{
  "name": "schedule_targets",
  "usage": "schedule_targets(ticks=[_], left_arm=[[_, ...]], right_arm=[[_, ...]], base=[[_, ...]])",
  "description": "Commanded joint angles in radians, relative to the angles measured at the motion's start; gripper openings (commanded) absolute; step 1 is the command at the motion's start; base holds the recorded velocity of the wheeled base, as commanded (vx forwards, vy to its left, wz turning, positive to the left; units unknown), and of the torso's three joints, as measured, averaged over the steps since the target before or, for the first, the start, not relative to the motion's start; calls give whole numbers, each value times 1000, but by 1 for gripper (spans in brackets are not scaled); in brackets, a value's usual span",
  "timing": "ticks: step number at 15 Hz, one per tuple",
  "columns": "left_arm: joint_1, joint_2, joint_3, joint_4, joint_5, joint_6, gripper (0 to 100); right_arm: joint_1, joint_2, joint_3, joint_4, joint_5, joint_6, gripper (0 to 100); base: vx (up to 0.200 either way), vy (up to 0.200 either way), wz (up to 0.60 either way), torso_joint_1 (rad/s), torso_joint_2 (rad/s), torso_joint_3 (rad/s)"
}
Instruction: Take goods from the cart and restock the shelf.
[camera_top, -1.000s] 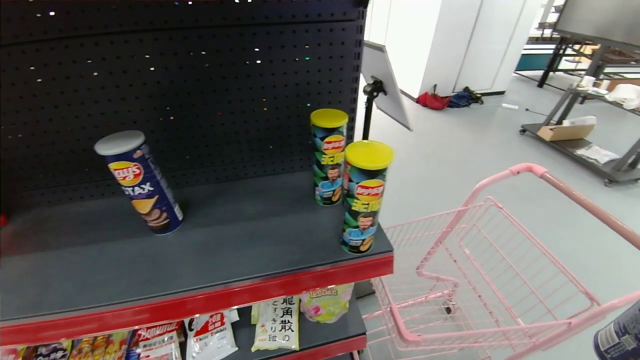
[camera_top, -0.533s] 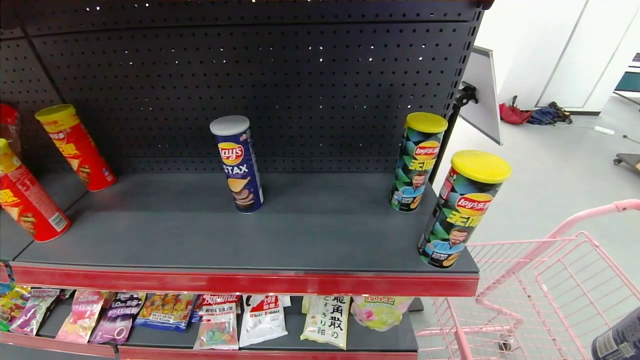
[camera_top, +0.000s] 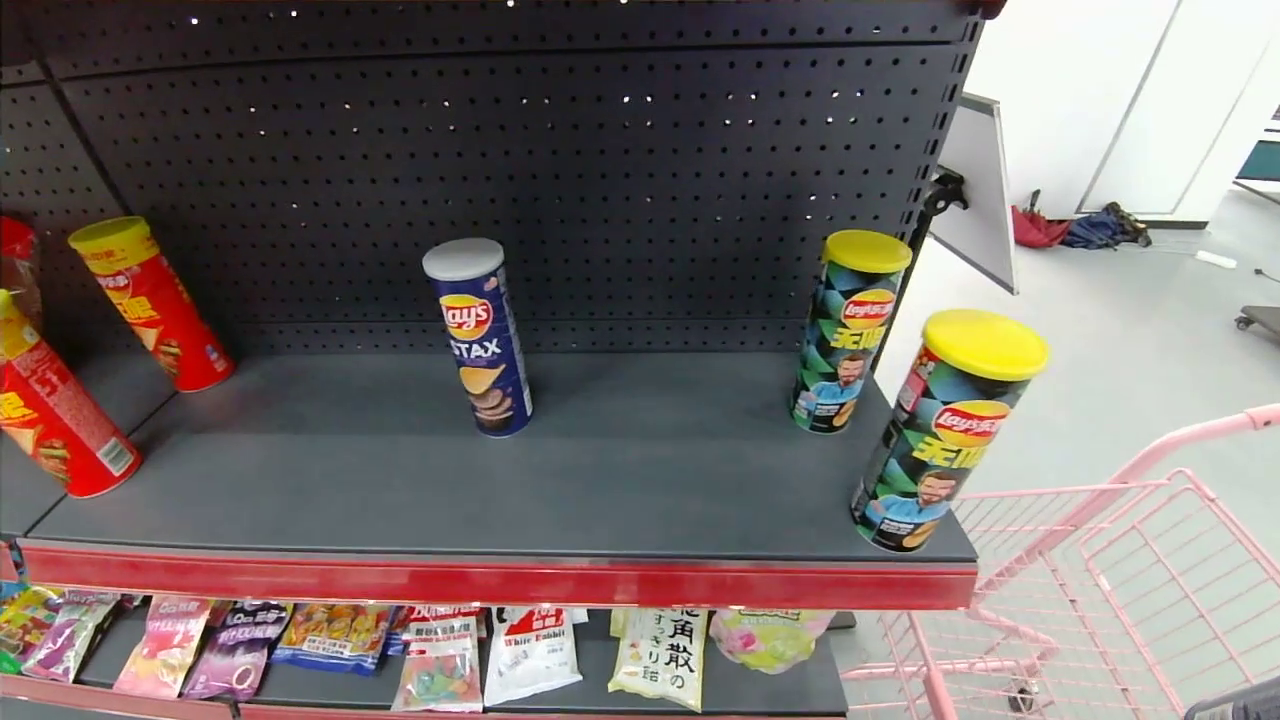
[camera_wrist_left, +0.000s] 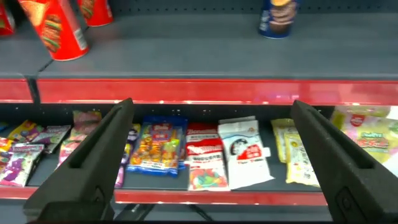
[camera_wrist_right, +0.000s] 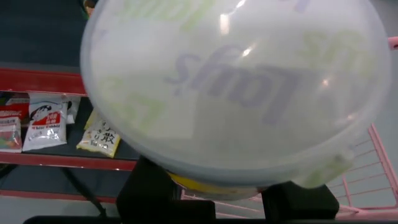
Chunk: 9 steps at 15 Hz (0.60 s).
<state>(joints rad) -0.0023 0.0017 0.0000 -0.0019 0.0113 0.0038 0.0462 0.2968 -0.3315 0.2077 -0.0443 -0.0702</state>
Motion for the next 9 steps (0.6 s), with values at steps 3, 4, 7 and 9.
schedule_targets(ticks=[3, 4, 7, 9], left_arm=[[-1, 0, 0, 0, 1, 1, 100], [-1, 0, 0, 0, 1, 1, 100], [-1, 0, 0, 0, 1, 1, 100], [-1, 0, 0, 0, 1, 1, 100]], right_arm=[[0, -47, 15, -2, 3, -2, 0], [0, -47, 17, -2, 3, -2, 0], [0, -50, 22, -2, 3, -2, 0], [0, -53, 22, -2, 3, -2, 0]], base=[[0, 200, 0, 6, 1, 4], [0, 200, 0, 7, 2, 7], [0, 200, 0, 4, 2, 7], [0, 200, 0, 0, -2, 7]])
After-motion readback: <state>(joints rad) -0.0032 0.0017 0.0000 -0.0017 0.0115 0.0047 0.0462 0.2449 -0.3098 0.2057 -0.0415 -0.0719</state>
